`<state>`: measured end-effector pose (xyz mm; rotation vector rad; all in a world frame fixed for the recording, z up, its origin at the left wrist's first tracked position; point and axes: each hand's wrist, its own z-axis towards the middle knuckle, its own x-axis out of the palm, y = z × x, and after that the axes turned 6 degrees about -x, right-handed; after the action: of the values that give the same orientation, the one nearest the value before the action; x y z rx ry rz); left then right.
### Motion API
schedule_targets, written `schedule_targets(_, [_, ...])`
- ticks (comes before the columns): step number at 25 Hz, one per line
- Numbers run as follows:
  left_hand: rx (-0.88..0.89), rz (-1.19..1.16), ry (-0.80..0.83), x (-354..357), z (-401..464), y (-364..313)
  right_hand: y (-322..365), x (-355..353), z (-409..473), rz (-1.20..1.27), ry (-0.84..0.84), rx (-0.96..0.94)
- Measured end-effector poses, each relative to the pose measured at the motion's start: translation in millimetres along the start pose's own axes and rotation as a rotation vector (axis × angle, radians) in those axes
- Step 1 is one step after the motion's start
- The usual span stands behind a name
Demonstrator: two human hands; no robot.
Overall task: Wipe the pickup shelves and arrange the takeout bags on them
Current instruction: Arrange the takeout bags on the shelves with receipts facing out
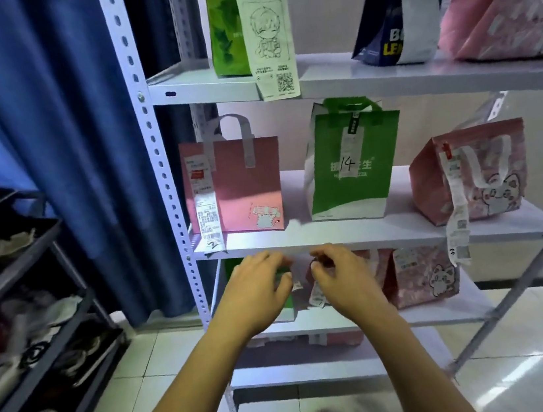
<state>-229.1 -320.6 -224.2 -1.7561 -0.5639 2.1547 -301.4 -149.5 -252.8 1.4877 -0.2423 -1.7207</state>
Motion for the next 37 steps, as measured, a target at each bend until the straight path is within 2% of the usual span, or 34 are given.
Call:
schedule_targets(7, [-0.03, -0.024, -0.053, -23, -3, 14, 29, -1, 1, 0.01, 0.033, -0.024])
schedule_targets(12, [0.039, -0.071, -0.093, -42, 9, -7, 40, -38, 8, 0.004, -0.108, -0.008])
schedule_targets(16, [0.108, -0.076, -0.102, -46, 14, -21, 41, -50, -3, -0.02, -0.151, 0.004])
schedule_targets(25, [0.247, -0.111, -0.071, -28, 27, -73, 16, -98, -26, -0.028, -0.303, 0.061])
schedule_targets(31, [0.308, -0.093, -0.083, -20, 40, -107, -7, -122, -25, -0.041, -0.343, 0.065])
schedule_targets(37, [0.29, -0.072, -0.057, 3, 55, -135, -50, -144, -23, -0.005, -0.343, 0.078])
